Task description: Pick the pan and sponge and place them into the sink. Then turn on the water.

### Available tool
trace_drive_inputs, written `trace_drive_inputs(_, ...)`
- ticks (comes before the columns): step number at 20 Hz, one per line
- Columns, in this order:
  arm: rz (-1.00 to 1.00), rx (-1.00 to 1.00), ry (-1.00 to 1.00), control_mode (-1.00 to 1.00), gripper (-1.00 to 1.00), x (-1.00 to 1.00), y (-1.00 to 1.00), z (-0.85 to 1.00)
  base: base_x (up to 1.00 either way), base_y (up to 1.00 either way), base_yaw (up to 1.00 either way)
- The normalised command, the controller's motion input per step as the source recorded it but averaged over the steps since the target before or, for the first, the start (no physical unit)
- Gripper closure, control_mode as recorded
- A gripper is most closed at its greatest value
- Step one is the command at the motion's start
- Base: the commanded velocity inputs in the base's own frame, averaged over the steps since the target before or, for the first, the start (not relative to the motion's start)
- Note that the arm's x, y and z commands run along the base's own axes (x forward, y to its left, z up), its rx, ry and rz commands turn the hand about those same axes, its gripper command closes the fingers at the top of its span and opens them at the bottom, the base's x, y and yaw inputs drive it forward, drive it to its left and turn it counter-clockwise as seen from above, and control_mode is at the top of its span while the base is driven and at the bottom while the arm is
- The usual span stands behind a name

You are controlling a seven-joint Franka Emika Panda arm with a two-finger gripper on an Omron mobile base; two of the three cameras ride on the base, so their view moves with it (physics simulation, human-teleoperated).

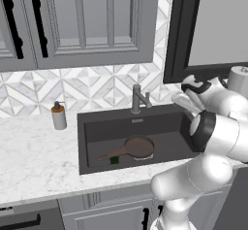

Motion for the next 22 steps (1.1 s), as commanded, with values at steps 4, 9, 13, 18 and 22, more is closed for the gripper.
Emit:
trace_drive_inputs(4,0.0,0.02,-0.22,-1.0,-1.0,0.09,0.29,0.15,0.0,0.0,0.0)
trace_drive_inputs(9,-0.04,0.0,-0.03,-1.0,-1.0,0.2,0.28,0.13,0.0,0.0,0.0)
trace_drive_inputs(13,0.0,0.0,0.07,-1.0,-1.0,0.22,0.0,0.02,0.0,0.0,0.0)
trace_drive_inputs(18,0.0,0.0,0.0,-1.0,-1.0,0.0,0.0,0.0,0.0,0.0,0.0)
trace_drive_inputs(22,0.0,0.02,0.0,-1.0,-1.0,0.16,0.0,0.0,0.0,0.0,0.0)
